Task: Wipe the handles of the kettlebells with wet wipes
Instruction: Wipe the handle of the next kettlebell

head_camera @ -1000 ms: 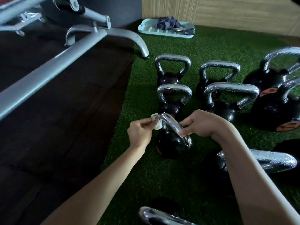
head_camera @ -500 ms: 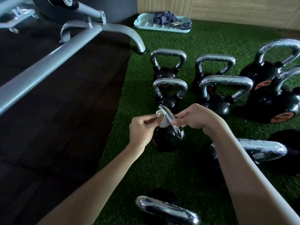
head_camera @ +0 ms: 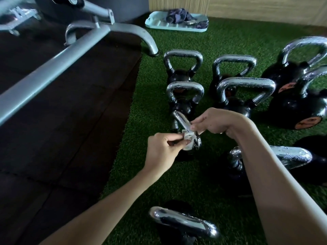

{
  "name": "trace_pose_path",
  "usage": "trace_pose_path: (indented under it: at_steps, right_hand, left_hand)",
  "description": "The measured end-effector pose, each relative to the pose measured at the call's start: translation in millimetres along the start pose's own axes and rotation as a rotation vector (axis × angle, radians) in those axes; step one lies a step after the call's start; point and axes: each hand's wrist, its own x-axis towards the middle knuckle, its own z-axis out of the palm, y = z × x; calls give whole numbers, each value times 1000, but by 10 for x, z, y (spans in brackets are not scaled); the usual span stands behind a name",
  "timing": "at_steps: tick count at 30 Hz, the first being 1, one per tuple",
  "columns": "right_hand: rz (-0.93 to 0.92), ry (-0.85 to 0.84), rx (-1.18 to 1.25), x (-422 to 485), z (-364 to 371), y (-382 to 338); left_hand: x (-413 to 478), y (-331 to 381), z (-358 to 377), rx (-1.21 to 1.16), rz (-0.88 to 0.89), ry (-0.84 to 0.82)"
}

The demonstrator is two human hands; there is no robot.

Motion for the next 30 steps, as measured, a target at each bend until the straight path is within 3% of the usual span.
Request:
trace_pose_path:
  at_steps: [11, 19, 23, 27, 30]
  right_hand:
    - [29, 45, 88, 24, 53, 41]
    - [-4, 87, 148, -38, 112, 71]
    - [-162, 294, 46, -72, 164, 117]
    - [-311, 119, 170, -265, 206, 5]
    - [-341, 74, 303, -263, 262, -30]
  left_hand:
    - [-16, -208, 15, 75, 232, -90]
    - [-60, -311, -1, 139, 256, -152]
    - [-26, -189, -224, 13, 212, 59]
    - [80, -30, -435, -21, 63, 202]
    - [180, 37, -507, 5, 163, 179]
